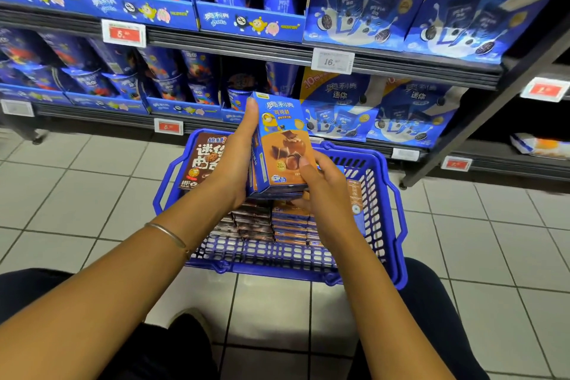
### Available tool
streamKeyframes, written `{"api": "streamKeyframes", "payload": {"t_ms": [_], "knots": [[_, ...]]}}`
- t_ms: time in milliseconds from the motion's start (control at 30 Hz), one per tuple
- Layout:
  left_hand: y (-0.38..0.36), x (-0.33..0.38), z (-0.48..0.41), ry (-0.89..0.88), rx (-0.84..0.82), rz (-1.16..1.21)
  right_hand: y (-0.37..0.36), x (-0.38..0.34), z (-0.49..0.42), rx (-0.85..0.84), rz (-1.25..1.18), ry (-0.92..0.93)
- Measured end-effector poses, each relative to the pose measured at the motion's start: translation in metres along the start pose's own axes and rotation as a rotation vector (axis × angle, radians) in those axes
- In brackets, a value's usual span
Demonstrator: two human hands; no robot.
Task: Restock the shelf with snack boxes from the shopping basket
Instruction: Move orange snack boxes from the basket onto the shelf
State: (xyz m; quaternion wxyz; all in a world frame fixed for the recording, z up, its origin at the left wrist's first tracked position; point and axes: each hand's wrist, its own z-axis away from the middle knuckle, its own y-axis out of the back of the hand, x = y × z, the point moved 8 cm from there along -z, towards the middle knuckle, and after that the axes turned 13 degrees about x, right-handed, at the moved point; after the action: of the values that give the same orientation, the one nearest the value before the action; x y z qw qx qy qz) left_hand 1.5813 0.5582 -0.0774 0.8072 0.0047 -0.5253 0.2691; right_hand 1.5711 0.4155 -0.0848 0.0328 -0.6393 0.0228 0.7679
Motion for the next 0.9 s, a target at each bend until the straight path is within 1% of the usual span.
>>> {"api": "streamKeyframes", "payload": {"t_ms": [133, 233, 267, 333, 400, 467, 533, 567, 633, 667, 733, 900], "knots": [[0.002, -0.003, -0.001, -0.032, 0.044, -0.135, 0.001, -0.001, 0.002, 0.012, -0.003, 0.013], [0.006, -0.005, -0.002, 0.012, 0.037, -0.069, 0.009, 0.003, -0.006, 0.024, -0.001, 0.003], [0.007, -0.004, -0.002, 0.037, 0.028, -0.030, 0.017, 0.008, -0.012, 0.059, -0.005, -0.026], [0.010, -0.001, -0.005, 0.058, 0.010, 0.042, 0.040, 0.030, -0.032, 0.206, 0.028, -0.082], [0.013, 0.000, -0.008, 0.068, -0.011, 0.087, 0.070, 0.060, -0.052, 0.379, 0.143, -0.105], [0.014, 0.002, -0.008, 0.074, -0.027, 0.107, 0.093, 0.098, -0.067, 0.468, 0.332, -0.170], [0.014, 0.001, -0.008, 0.083, -0.043, 0.109, 0.106, 0.134, -0.077, 0.455, 0.546, -0.266], [0.014, 0.001, -0.007, 0.089, -0.053, 0.104, 0.108, 0.145, -0.079, 0.432, 0.656, -0.282], [0.014, -0.001, -0.007, 0.105, -0.062, 0.092, 0.108, 0.155, -0.085, 0.374, 0.840, -0.225], [0.014, -0.003, -0.007, 0.114, -0.061, 0.084, 0.105, 0.155, -0.086, 0.361, 0.882, -0.183], [0.015, -0.006, -0.006, 0.123, -0.058, 0.067, 0.102, 0.154, -0.085, 0.385, 0.836, -0.141], [0.015, -0.009, -0.003, 0.133, -0.053, 0.044, 0.096, 0.139, -0.069, 0.485, 0.482, -0.068]]}}
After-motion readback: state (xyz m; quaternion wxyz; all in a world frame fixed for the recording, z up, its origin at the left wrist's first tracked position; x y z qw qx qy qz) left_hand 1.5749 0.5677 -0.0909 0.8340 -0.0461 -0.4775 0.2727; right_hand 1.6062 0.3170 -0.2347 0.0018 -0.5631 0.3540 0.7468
